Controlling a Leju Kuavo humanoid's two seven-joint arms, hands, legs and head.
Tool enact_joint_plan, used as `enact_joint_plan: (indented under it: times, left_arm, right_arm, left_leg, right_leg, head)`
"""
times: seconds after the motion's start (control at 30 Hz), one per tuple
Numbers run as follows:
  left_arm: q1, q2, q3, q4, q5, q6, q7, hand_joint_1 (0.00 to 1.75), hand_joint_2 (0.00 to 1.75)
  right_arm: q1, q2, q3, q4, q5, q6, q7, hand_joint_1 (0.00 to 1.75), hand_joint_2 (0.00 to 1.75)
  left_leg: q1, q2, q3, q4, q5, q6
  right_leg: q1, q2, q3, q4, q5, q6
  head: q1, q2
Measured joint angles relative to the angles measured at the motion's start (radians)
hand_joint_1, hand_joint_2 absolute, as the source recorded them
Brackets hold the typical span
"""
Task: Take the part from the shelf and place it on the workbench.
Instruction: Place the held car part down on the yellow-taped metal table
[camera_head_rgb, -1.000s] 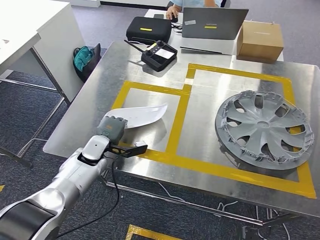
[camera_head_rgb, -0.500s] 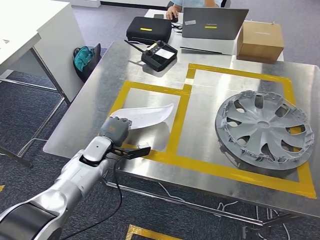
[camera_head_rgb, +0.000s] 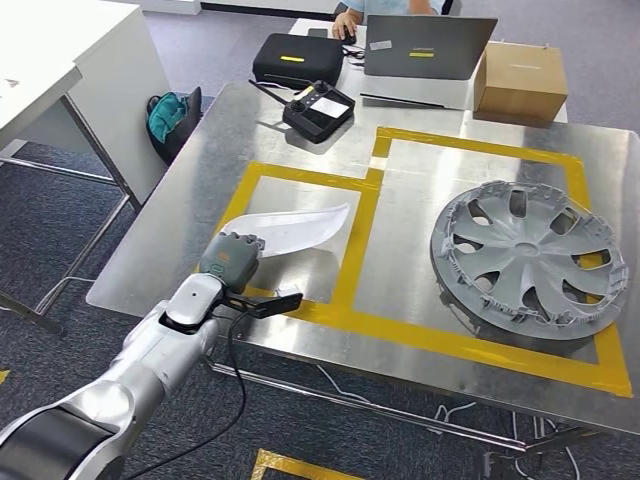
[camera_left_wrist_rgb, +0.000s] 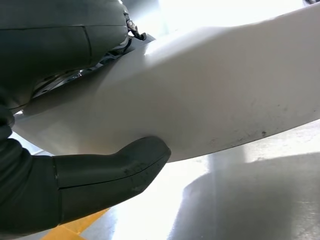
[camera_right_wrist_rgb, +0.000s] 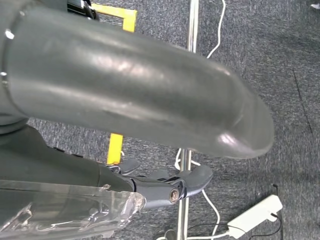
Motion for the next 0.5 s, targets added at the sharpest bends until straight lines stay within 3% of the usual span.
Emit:
enact_joint_plan:
  times: [0.5]
  left_arm:
    - [0.005, 0.0, 0.0, 0.0, 0.0, 0.001, 0.0, 1.75, 1.75]
  right_arm:
    - [0.0, 0.0, 0.006, 0.0, 0.0, 0.0, 0.0, 0.0, 0.0]
  left_leg:
    - [0.0, 0.0, 0.0, 0.0, 0.0, 0.0]
  right_leg:
    - [0.0, 0.0, 0.0, 0.0, 0.0, 0.0]
  head:
    - [0.0, 0.0]
